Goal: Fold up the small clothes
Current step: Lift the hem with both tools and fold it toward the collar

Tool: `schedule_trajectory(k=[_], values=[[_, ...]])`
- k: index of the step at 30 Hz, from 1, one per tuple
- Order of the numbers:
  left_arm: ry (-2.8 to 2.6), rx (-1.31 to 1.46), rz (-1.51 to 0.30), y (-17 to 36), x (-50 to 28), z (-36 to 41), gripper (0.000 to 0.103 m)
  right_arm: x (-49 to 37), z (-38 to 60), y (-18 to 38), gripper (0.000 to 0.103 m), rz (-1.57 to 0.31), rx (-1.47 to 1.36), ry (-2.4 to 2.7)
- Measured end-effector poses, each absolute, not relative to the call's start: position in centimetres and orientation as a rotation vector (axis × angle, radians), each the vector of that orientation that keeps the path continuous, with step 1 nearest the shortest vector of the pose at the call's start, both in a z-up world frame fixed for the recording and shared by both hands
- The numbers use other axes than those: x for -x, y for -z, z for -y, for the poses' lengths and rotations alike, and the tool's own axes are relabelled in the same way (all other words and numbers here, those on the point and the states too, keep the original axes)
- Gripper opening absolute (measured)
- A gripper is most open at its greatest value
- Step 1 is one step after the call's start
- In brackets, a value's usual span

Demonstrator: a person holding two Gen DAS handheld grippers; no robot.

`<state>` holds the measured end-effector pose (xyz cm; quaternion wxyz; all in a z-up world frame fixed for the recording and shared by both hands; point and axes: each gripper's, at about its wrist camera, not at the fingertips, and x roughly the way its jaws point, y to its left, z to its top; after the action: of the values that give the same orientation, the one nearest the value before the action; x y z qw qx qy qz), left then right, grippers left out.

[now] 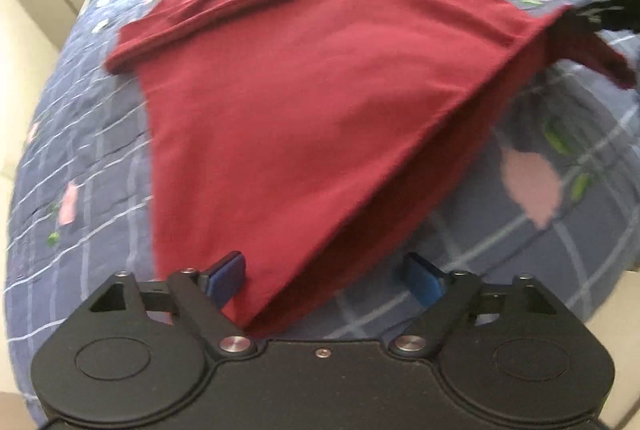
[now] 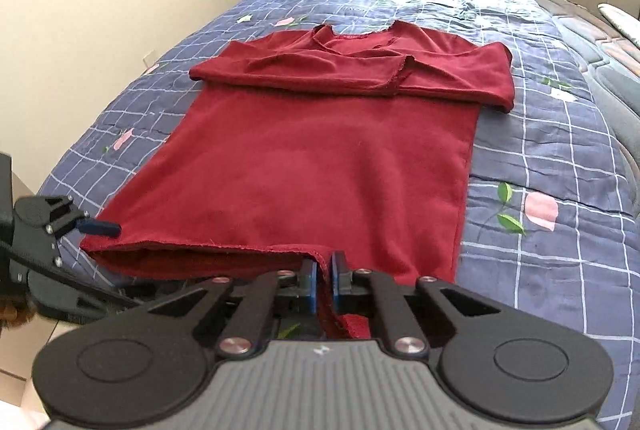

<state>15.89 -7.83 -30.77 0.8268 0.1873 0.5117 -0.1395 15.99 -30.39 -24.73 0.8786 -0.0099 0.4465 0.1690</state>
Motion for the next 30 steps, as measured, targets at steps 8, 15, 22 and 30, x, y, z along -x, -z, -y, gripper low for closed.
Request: schedule_trajectory(k=[8,15,22,30], values=[[0.244,-0.488,-1.028,30.9,-15.9,5.5,0.08,-14.8,30.2,26.2,0.009,-0.986,0.054,-0.341],[0.297,-0.525,-0.979,30.8,-15.0,6.1,0.037,-13.6,29.3,27.3,0.008,-0.999,0.169,-0.341],[0.291,-0.56,-0.963,30.5,-14.8,6.3,0.004,-11.7,27.3,26.5,0.004,-0.968,0.352,-0.374],[0.321,-0.54,-0.914,28.2,-13.3,5.6,0.003,-10.3,27.2,25.1,0.003,-0.946,0.366,-0.378]])
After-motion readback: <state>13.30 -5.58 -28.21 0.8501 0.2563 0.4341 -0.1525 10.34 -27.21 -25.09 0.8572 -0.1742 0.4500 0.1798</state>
